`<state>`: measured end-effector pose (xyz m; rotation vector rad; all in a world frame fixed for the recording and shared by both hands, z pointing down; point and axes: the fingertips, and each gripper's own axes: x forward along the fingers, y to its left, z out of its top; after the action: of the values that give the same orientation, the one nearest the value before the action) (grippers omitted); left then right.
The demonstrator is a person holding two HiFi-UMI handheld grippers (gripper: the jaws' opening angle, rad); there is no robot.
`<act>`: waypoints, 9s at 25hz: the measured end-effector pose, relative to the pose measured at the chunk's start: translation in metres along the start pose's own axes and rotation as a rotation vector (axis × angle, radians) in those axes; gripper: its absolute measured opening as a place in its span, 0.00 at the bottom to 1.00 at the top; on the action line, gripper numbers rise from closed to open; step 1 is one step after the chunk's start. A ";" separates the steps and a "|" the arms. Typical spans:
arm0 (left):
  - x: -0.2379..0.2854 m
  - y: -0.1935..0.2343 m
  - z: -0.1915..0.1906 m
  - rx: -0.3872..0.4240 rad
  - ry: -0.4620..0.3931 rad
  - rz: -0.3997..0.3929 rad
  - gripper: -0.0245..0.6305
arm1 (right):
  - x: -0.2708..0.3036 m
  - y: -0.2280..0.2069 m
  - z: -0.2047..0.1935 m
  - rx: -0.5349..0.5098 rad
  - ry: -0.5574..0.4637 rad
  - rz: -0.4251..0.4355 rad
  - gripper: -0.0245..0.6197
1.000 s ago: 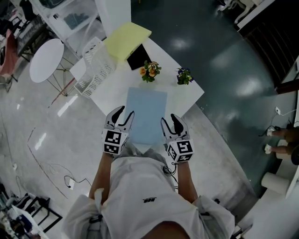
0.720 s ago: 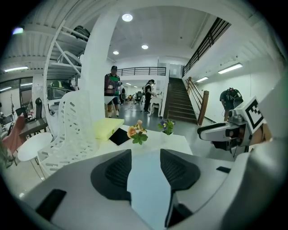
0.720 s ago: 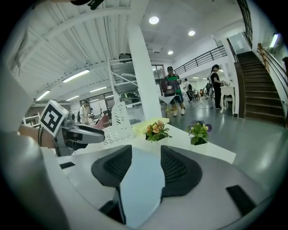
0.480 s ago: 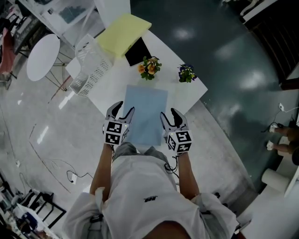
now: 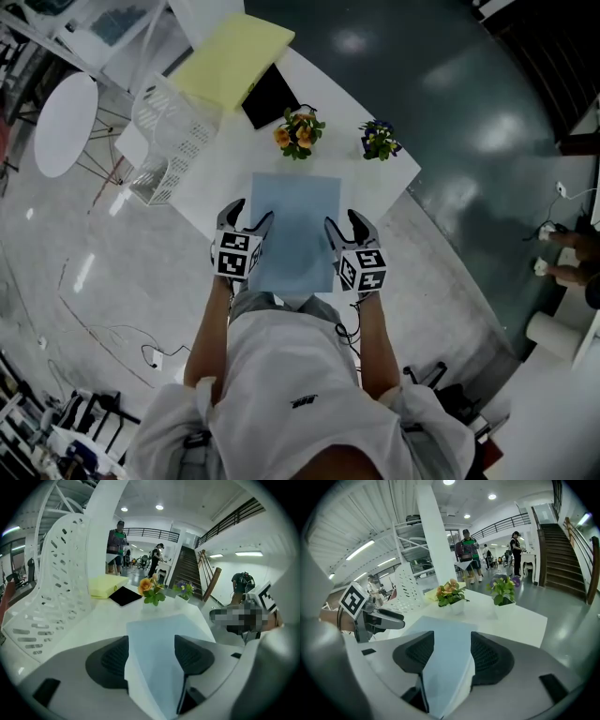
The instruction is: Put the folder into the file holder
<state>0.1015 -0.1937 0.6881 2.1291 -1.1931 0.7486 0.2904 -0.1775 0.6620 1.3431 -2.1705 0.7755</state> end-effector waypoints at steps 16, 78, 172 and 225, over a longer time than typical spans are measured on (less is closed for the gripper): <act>0.046 0.014 -0.028 -0.096 0.116 -0.087 0.59 | 0.055 -0.018 -0.031 0.065 0.149 0.004 0.52; -0.097 -0.002 0.131 0.104 -0.293 -0.106 0.56 | -0.039 0.046 0.133 -0.019 -0.255 0.032 0.55; -0.304 -0.035 0.071 0.552 -0.499 -0.260 0.28 | -0.160 0.264 0.077 -0.088 -0.533 -0.022 0.40; -0.357 0.272 0.190 0.175 -0.768 -0.079 0.28 | 0.049 0.415 0.207 -0.127 -0.452 -0.075 0.36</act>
<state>-0.2588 -0.2495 0.3651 2.7015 -1.4271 -0.0381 -0.1253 -0.1986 0.4525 1.6442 -2.4372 0.3165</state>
